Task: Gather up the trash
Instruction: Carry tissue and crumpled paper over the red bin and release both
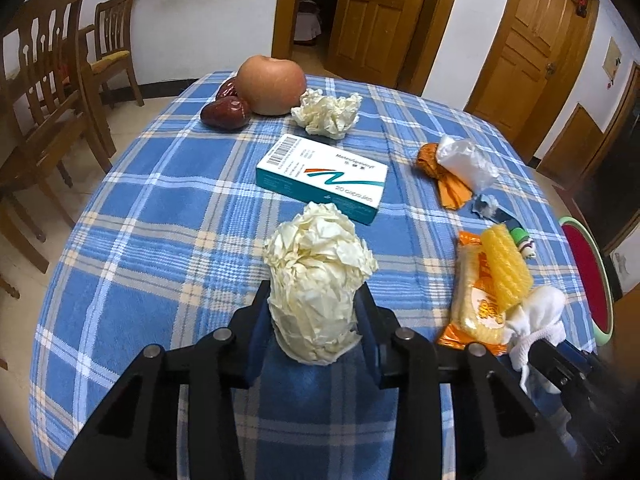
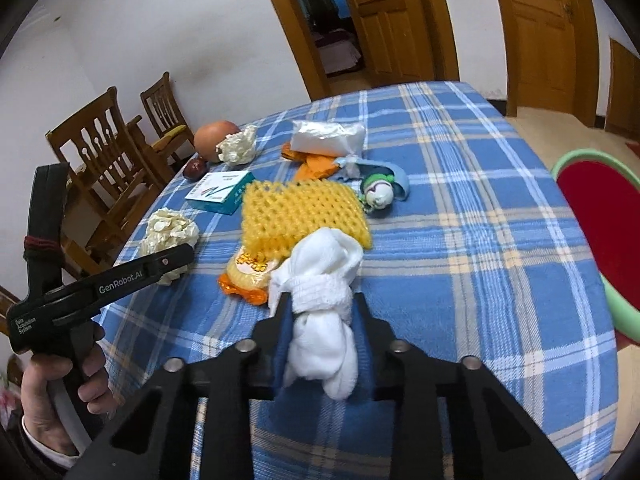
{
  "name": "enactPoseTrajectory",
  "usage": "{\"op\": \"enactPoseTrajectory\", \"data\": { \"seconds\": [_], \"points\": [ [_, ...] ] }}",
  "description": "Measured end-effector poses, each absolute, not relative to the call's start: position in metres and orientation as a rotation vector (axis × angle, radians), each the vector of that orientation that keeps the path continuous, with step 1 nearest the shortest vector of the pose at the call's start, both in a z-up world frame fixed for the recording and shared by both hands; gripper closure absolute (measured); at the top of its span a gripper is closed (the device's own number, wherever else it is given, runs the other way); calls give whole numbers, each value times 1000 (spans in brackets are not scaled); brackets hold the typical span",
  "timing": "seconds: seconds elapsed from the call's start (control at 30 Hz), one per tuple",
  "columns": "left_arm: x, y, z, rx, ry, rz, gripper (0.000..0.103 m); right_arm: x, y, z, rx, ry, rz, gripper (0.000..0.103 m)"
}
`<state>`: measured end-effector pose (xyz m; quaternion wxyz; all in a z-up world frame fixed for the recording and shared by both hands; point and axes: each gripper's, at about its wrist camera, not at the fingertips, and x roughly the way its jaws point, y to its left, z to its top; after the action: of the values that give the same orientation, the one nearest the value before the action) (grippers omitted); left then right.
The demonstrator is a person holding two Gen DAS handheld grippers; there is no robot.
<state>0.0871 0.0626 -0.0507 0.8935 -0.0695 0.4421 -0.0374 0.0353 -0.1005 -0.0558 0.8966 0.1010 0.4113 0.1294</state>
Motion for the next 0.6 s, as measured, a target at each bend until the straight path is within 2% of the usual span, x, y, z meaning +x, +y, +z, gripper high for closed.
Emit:
{"op": "enactPoseTrajectory", "data": {
  "seconds": [0.1, 0.6],
  "points": [
    [83, 59, -44, -142, 906, -93, 63, 33, -102, -53, 215, 845, 269, 79],
    [64, 21, -11, -118, 858, -206, 63, 13, -140, -19, 238, 738, 176, 79]
  ]
}}
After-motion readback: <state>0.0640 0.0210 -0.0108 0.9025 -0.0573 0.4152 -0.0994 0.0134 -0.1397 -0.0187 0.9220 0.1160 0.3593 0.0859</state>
